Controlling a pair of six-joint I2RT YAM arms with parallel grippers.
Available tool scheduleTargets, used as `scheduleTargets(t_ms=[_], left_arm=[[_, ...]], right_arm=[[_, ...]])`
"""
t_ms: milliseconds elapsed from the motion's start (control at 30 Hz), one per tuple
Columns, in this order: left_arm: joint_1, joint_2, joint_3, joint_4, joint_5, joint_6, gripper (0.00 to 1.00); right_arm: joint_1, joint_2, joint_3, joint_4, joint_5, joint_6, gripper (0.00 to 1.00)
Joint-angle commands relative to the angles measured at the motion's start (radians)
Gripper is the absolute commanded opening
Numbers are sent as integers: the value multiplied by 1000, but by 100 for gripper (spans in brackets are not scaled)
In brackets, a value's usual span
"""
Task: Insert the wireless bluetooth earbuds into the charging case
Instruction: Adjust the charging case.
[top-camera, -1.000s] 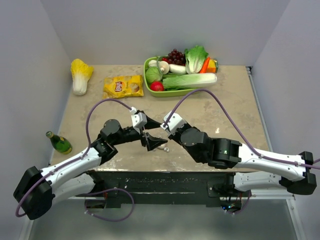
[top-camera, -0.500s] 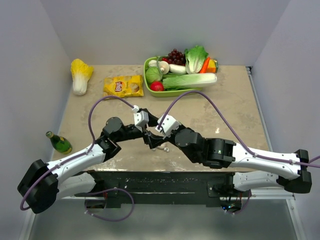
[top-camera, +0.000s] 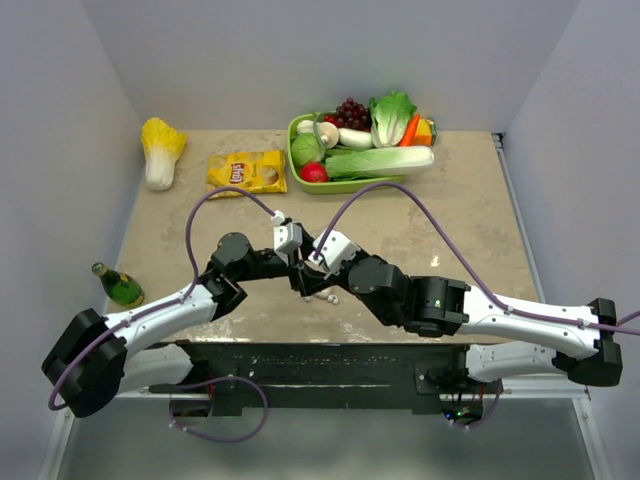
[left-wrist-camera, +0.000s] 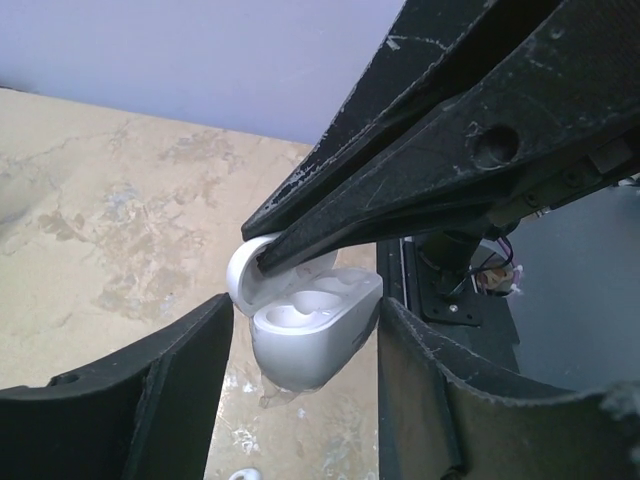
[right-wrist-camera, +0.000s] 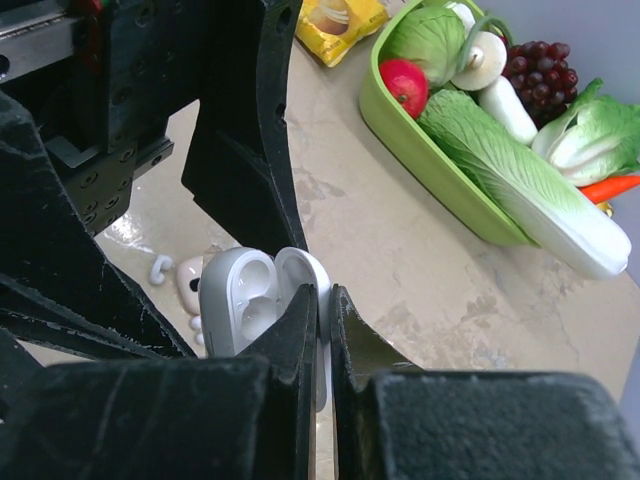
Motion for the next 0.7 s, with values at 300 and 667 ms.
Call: scheduleTargets(t_ms=[300,667], left_arm=[[3,37,47,89,71,-32,21],[5,37,9,176,60,-96,0]], right_arm=[[9,-9,37,48,-18,8,0],[7,-24,35,55,-17,17,0]])
